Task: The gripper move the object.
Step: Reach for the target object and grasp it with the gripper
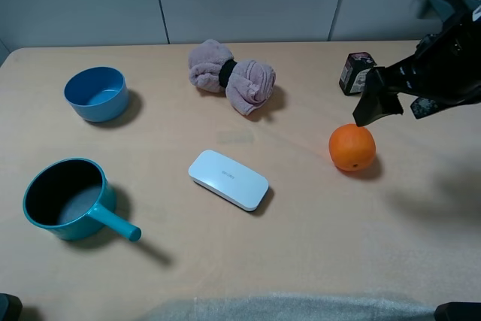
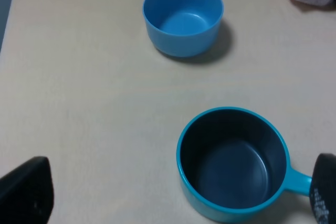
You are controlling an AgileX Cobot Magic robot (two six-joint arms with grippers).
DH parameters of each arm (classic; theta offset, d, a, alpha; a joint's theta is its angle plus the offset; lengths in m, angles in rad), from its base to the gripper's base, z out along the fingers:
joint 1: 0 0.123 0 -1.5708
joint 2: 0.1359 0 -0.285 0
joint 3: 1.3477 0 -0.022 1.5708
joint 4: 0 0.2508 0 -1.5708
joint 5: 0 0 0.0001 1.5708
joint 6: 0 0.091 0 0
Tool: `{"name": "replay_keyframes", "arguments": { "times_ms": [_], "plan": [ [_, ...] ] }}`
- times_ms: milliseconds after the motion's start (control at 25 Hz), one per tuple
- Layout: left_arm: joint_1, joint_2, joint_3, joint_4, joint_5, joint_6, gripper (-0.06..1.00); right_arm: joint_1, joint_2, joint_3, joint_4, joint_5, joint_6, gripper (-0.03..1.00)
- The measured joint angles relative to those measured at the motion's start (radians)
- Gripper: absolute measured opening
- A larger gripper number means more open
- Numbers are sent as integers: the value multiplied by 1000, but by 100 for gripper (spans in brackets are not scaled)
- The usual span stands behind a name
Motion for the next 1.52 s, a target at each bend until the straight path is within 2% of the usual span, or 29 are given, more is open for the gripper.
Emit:
{"name": "replay_keyframes", "arguments": {
  "times_ms": [200,560,880,1520],
  "plan": [
    [0,0,0,0,0,0,99,30,56,-12,-23,-4,0,69],
    [0,0,0,0,0,0,99,30,160,-12,-78,-22,-23,69],
    [0,0,0,0,0,0,99,30,181,-12,-75,-80,-25,69],
    [0,0,0,0,0,0,99,30,265,-14,-65,-120,-26,69]
  ]
}}
